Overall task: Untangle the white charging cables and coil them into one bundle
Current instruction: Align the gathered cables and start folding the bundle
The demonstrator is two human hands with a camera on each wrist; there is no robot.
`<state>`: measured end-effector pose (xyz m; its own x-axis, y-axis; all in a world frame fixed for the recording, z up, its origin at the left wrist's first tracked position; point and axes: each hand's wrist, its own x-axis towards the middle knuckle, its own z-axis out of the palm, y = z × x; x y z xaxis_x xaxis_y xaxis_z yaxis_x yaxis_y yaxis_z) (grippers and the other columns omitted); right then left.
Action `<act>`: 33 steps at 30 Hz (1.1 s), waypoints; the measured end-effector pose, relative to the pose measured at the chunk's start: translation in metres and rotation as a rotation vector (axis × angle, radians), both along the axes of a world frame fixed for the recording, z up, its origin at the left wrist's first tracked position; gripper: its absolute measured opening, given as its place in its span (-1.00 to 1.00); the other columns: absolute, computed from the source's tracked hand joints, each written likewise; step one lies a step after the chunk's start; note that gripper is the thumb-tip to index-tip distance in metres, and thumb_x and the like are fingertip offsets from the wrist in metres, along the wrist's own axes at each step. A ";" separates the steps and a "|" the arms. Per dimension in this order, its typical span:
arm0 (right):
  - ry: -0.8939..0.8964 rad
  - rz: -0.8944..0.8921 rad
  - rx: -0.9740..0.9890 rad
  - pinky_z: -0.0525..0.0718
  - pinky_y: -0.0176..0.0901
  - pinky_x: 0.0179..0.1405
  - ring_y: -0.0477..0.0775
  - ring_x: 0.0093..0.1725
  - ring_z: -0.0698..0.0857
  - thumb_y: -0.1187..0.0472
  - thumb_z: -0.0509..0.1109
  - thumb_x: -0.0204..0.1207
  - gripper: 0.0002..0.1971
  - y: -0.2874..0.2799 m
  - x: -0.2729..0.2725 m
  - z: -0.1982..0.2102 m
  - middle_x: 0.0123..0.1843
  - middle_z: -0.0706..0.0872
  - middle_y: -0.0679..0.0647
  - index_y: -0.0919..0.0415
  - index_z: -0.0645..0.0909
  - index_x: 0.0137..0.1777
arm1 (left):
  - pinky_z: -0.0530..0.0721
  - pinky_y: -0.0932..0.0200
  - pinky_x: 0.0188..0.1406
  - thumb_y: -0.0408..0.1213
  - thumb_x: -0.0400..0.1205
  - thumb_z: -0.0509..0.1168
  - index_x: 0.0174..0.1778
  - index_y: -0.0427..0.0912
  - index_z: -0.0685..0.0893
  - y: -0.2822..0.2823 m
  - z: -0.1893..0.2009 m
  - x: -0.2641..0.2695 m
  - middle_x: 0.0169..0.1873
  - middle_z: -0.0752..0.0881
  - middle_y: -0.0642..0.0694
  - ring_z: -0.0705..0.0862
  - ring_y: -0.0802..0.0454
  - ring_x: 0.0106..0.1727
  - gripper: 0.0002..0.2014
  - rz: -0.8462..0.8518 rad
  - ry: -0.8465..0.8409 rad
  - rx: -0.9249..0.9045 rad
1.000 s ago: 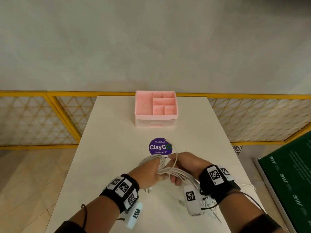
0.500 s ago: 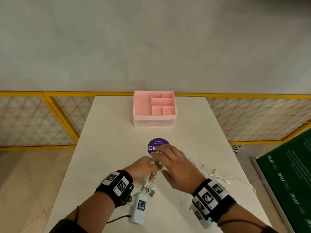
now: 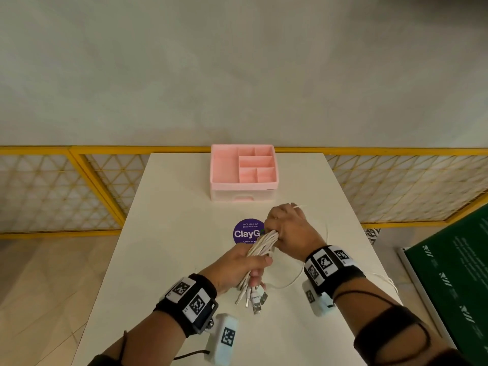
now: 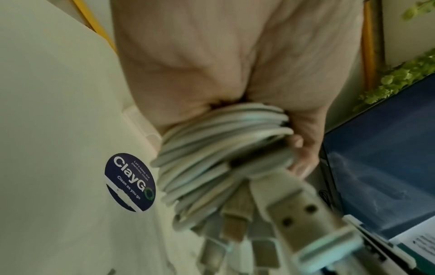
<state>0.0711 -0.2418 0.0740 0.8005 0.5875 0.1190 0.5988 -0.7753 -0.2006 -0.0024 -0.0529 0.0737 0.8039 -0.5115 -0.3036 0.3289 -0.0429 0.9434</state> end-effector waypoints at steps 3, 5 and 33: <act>0.265 -0.082 0.218 0.49 -0.08 -0.18 -0.02 -0.24 0.53 0.28 0.48 0.44 -0.83 0.001 0.002 0.007 -0.30 0.59 -0.08 0.08 0.55 -0.29 | 0.66 -0.27 -0.06 -0.17 0.63 0.38 -0.16 -0.20 0.59 0.000 0.007 0.000 -0.51 0.34 -0.08 0.38 0.03 -0.54 -0.82 0.057 0.004 -0.135; 0.468 -0.183 0.436 0.50 -0.15 -0.34 -0.08 -0.42 0.52 0.43 0.47 0.39 -0.74 0.001 0.003 0.012 -0.46 0.55 -0.10 0.13 0.51 -0.38 | 0.55 -0.09 -0.24 -0.16 0.63 0.36 -0.29 -0.11 0.61 0.002 0.010 0.003 -0.53 0.31 -0.07 0.34 0.05 -0.55 -0.80 0.080 -0.006 -0.205; 0.460 -0.284 0.675 0.66 -0.06 -0.23 -0.05 -0.29 0.70 0.24 0.28 0.59 -0.89 0.016 -0.021 0.005 -0.26 0.75 0.03 0.21 0.64 -0.02 | 0.58 -0.16 -0.03 -0.21 0.66 0.24 -0.34 -0.17 0.39 0.006 0.020 0.017 -0.60 0.30 0.03 0.29 0.12 -0.61 -0.73 0.185 0.062 -0.527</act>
<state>0.0498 -0.2253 0.0792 0.9605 0.2782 -0.0014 0.1468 -0.5112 -0.8468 0.0148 -0.0465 0.0937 0.8835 -0.4588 -0.0946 0.3415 0.4925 0.8005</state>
